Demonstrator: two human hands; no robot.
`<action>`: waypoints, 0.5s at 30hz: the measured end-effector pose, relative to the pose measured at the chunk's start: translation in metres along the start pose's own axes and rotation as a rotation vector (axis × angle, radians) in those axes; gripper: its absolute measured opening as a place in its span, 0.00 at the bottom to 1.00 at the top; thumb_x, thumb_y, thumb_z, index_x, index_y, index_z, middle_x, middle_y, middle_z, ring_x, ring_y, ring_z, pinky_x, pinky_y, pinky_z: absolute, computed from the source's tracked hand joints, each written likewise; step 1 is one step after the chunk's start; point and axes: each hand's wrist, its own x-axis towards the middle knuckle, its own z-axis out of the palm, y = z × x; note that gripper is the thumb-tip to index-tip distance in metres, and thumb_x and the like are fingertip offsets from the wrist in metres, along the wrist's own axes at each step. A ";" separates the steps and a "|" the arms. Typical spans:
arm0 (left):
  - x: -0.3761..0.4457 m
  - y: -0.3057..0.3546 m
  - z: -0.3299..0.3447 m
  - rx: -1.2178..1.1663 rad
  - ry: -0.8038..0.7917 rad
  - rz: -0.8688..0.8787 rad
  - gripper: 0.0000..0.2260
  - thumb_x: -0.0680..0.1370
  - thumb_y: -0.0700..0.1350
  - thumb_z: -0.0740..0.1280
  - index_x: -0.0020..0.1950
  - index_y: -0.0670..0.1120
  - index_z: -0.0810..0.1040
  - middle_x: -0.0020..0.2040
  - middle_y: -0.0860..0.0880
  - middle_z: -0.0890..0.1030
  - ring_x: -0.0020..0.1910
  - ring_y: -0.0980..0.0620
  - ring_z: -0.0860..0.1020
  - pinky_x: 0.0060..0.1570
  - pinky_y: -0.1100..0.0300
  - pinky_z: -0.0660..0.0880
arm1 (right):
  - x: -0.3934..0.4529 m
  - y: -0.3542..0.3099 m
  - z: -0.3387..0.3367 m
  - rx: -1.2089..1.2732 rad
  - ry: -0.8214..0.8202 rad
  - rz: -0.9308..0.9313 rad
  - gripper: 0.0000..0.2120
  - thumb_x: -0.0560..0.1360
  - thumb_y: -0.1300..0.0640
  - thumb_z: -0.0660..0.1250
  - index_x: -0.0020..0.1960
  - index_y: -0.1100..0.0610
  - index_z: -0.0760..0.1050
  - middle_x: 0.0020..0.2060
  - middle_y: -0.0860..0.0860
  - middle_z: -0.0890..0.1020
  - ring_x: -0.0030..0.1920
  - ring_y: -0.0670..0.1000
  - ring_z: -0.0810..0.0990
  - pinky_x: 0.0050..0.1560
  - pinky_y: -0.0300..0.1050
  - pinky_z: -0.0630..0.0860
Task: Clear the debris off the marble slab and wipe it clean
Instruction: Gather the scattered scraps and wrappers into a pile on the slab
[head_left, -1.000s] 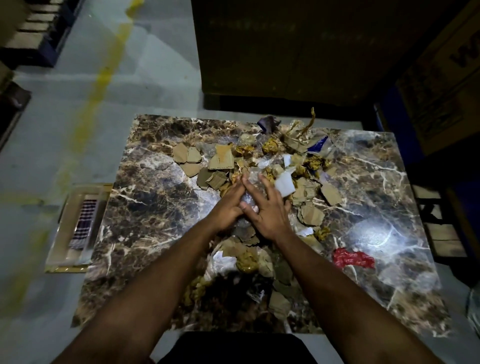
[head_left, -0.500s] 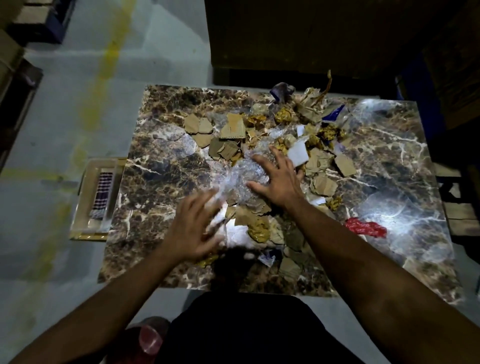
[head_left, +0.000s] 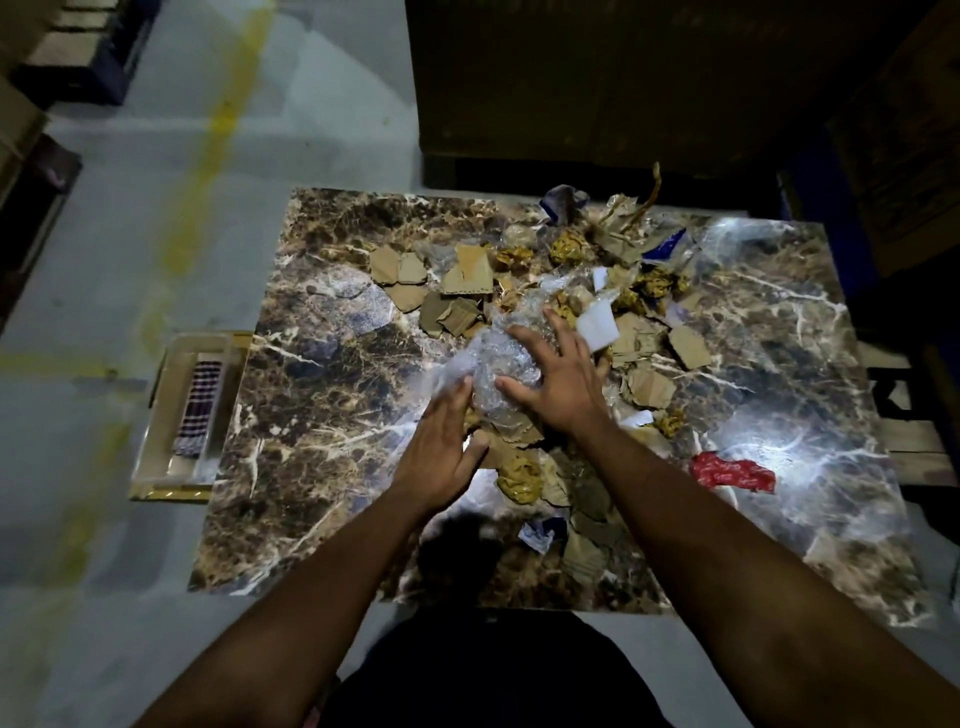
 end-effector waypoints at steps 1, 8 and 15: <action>0.006 0.004 0.004 -0.022 0.003 -0.019 0.31 0.84 0.60 0.52 0.81 0.58 0.37 0.81 0.58 0.41 0.78 0.58 0.40 0.76 0.54 0.41 | 0.000 0.001 0.001 -0.001 0.003 0.001 0.34 0.70 0.29 0.68 0.72 0.25 0.58 0.82 0.43 0.49 0.80 0.59 0.54 0.69 0.81 0.55; -0.006 0.005 0.012 -0.123 0.224 -0.014 0.30 0.79 0.62 0.58 0.76 0.50 0.56 0.74 0.46 0.56 0.73 0.44 0.56 0.72 0.41 0.55 | -0.001 -0.001 0.000 -0.030 0.014 0.005 0.34 0.71 0.28 0.67 0.73 0.25 0.58 0.82 0.44 0.48 0.80 0.59 0.54 0.69 0.82 0.53; -0.041 0.000 0.013 -0.008 0.405 0.198 0.26 0.75 0.58 0.66 0.66 0.46 0.65 0.68 0.34 0.67 0.66 0.39 0.67 0.68 0.45 0.62 | -0.001 -0.003 0.000 -0.019 0.026 0.008 0.34 0.71 0.29 0.67 0.73 0.25 0.57 0.82 0.44 0.49 0.80 0.59 0.55 0.70 0.82 0.48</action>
